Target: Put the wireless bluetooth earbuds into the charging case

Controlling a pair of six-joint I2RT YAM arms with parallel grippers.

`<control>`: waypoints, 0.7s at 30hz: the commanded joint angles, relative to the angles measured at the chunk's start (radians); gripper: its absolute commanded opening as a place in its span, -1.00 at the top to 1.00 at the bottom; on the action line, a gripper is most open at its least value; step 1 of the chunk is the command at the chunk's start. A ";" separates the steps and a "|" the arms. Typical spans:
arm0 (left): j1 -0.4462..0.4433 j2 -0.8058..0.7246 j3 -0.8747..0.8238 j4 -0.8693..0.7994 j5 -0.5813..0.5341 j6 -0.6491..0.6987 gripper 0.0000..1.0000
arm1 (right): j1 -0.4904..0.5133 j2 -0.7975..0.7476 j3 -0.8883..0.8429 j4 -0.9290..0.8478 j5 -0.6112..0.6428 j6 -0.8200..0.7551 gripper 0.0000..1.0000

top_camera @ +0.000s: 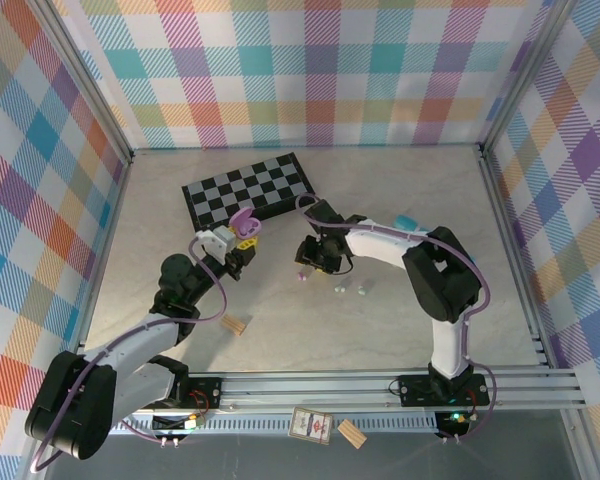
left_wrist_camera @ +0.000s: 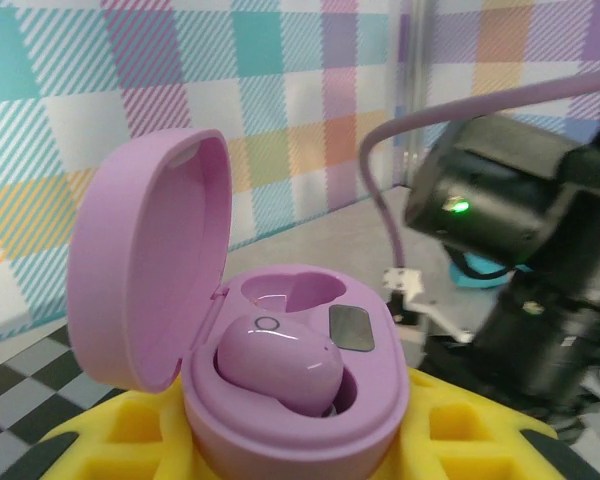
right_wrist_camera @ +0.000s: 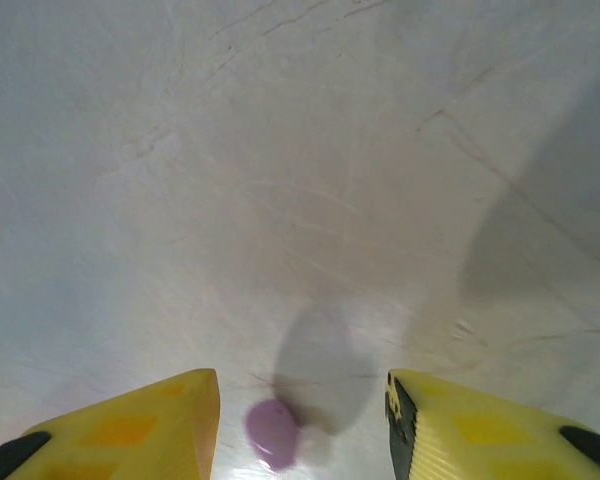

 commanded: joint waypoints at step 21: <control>0.297 0.151 0.103 0.047 -0.067 -0.173 0.42 | 0.284 0.110 0.252 -0.314 0.571 -0.520 0.05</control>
